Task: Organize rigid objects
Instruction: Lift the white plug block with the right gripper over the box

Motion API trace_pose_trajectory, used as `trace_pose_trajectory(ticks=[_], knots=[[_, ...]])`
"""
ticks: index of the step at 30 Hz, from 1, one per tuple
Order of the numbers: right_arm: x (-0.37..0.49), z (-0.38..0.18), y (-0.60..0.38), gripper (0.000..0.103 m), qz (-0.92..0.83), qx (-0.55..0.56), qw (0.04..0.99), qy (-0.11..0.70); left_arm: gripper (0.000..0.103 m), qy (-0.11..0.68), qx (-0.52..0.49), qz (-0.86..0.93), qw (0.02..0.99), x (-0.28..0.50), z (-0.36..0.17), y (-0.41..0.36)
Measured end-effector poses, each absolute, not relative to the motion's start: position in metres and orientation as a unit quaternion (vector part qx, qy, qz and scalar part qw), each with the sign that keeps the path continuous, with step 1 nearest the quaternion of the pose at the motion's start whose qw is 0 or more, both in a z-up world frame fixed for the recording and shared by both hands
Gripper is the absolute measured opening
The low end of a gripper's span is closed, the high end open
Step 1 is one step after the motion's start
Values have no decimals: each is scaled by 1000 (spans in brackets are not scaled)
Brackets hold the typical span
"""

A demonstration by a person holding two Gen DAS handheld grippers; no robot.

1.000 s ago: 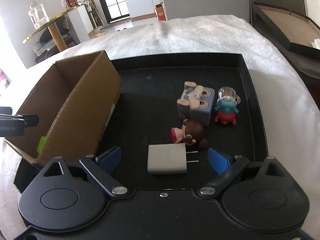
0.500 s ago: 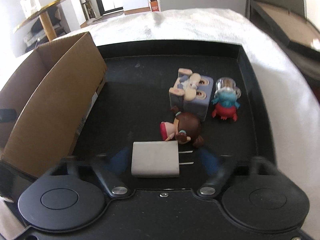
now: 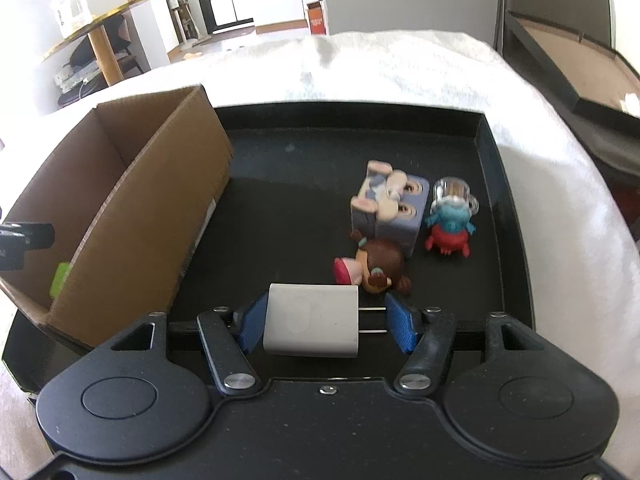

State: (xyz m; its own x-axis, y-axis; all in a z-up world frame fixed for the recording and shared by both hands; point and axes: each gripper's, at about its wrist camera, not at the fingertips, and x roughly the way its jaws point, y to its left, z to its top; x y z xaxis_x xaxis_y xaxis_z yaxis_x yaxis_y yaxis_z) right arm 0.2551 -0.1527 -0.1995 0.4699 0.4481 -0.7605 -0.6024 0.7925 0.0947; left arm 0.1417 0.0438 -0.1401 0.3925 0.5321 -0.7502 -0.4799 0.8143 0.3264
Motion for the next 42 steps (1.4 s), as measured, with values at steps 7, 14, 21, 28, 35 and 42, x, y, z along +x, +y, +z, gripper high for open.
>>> trace_pose_trajectory(ticks=[7,14,21,28,35,42], knots=[[253,-185,-146,61,315,-99,863,382,79,454,16,304,837,138,-139,50],[249,-172,-137,61,326,-100,869,359,79,448,4,303,841,133,-138,56],[243,-159,-126,61,344,-95,872,336,79,441,-8,301,845,128,-136,61],[236,-146,-119,61,361,-80,877,308,79,430,-17,297,852,123,-134,64],[232,-137,-107,61,376,-75,877,289,78,421,-33,292,858,117,-136,70],[227,-133,-93,61,389,-81,874,279,75,414,-50,289,862,114,-139,76]])
